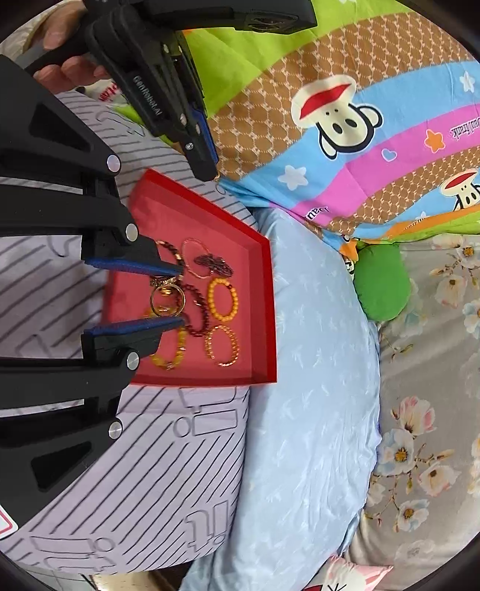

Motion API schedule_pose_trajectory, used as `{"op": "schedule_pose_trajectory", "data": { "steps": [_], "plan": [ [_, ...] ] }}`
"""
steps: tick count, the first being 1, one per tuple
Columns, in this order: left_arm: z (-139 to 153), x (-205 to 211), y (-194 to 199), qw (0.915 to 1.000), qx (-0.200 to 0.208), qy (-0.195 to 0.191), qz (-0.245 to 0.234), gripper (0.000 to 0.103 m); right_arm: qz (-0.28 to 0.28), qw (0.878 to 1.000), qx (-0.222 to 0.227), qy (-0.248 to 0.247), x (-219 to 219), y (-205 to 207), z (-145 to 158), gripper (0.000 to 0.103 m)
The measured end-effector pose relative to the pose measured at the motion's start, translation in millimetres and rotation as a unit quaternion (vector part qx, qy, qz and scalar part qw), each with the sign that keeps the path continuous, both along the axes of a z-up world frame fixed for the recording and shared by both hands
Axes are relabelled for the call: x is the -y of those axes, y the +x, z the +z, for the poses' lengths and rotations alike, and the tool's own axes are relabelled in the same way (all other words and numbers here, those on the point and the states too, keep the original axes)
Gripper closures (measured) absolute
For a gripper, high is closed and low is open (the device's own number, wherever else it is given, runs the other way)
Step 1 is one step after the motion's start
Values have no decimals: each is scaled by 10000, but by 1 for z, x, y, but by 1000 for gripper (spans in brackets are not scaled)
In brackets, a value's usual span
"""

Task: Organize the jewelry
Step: 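Carry both gold rings over the red tray with both grippers, then open both grippers to drop the gold rings into the tray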

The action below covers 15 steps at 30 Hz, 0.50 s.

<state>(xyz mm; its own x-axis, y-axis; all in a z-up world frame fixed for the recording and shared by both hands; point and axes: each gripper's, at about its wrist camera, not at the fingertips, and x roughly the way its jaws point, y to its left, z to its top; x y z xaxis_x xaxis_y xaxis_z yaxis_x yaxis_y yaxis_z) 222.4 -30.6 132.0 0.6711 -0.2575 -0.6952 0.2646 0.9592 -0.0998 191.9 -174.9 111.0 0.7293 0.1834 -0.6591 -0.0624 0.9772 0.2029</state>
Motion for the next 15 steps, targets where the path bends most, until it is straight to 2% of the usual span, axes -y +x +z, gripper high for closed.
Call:
{"op": "schedule_pose_trajectory", "data": {
  "steps": [6,15],
  "plan": [
    [-30,16,50,9996,-220,160,88,87,-33,9997,-229,-12,-2,56,-25,82],
    [-68,31,94,9976,-562,358,204,87,-165,9987,-475,-126,2,98,-56,82]
  ]
}}
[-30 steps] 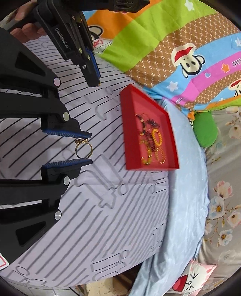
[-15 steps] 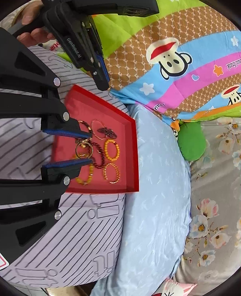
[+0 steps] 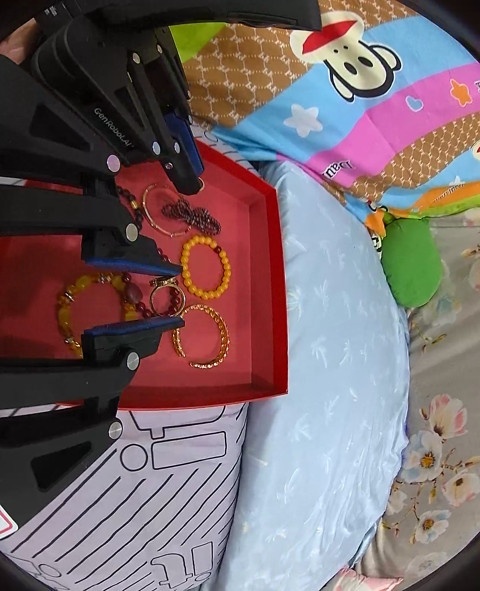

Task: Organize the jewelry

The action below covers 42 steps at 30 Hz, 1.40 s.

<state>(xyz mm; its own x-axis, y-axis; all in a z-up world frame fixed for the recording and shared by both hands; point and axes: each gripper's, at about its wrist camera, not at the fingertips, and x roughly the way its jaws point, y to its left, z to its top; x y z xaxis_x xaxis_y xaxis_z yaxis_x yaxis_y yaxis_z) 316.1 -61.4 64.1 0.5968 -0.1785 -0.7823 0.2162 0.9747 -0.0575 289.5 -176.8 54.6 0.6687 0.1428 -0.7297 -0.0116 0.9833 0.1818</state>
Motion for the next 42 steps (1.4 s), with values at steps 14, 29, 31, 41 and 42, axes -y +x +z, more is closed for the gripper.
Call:
{"op": "schedule_pose_trajectory", "data": {
  "steps": [14,29,31,41,42],
  "plan": [
    [4,-3,-10,9983,231,306,434,49,-72,9994,139,-296,-3,-12,8,58],
    [34,-24,-75,9964,324,362,696,32,-348,9985,200,-375,-11,-80,35,38],
    [35,-27,-82,9965,302,303,720,32,-380,9983,233,-388,-12,-89,36,36],
    [28,-38,-116,9939,112,279,1059,16,-549,9975,143,-427,-13,-121,32,23],
    [27,-40,-119,9937,100,275,1084,15,-554,9972,146,-478,-14,-124,31,22]
  ]
}}
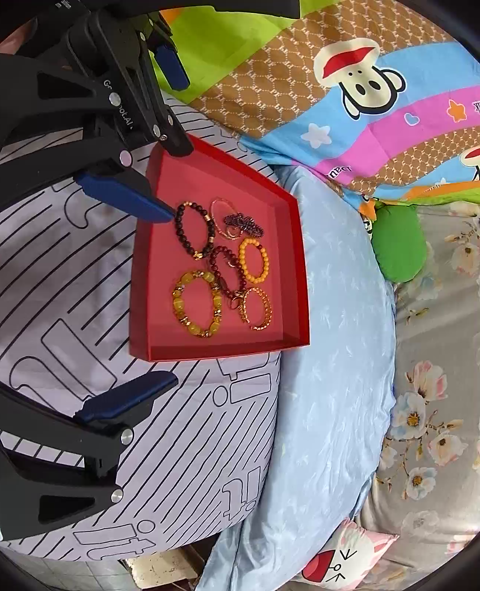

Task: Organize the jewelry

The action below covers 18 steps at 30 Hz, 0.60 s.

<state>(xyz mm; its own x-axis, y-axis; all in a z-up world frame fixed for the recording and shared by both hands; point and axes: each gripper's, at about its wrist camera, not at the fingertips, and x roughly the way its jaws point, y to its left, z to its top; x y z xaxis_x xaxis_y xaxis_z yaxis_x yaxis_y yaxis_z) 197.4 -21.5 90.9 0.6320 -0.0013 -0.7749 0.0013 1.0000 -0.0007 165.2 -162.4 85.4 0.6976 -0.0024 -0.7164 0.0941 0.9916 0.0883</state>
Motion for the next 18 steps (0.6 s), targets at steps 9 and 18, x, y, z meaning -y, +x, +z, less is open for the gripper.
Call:
{"op": "schedule_pose_trajectory", "data": {
  "steps": [9,18],
  "plan": [
    [-15,-4,-21,9996,-86,185,201,14,46,9994,-73,-321,-11,-20,-13,19],
    [-18,-6,-30,9995,-86,162,264,14,39,9995,-115,-291,-10,-26,-17,19]
  ]
}}
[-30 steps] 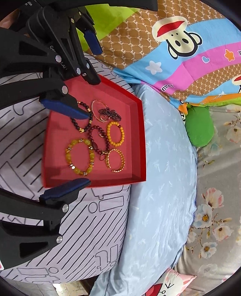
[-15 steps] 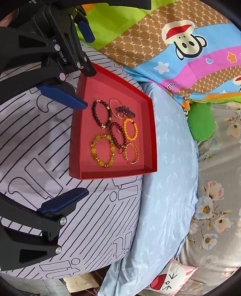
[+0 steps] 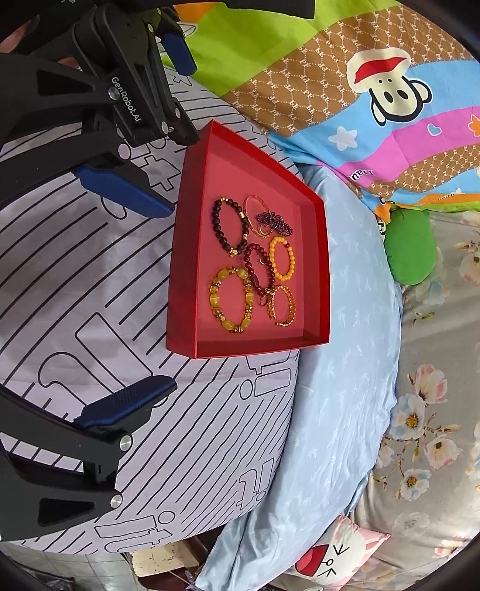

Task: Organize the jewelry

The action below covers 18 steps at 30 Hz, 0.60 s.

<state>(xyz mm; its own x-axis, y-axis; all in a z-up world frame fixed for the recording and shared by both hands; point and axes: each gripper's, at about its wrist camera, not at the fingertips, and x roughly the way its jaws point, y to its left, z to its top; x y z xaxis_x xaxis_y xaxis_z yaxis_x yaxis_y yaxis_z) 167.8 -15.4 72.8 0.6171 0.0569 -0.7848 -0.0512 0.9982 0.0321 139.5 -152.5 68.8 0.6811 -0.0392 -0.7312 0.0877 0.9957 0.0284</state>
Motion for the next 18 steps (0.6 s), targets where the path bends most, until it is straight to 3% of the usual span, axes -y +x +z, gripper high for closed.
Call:
{"op": "schedule_pose_trajectory", "data": {
  "steps": [18],
  "plan": [
    [-3,1,-3,10000,37,51,-51,14,-17,10000,-13,6,-2,-2,-1,19]
  ]
}}
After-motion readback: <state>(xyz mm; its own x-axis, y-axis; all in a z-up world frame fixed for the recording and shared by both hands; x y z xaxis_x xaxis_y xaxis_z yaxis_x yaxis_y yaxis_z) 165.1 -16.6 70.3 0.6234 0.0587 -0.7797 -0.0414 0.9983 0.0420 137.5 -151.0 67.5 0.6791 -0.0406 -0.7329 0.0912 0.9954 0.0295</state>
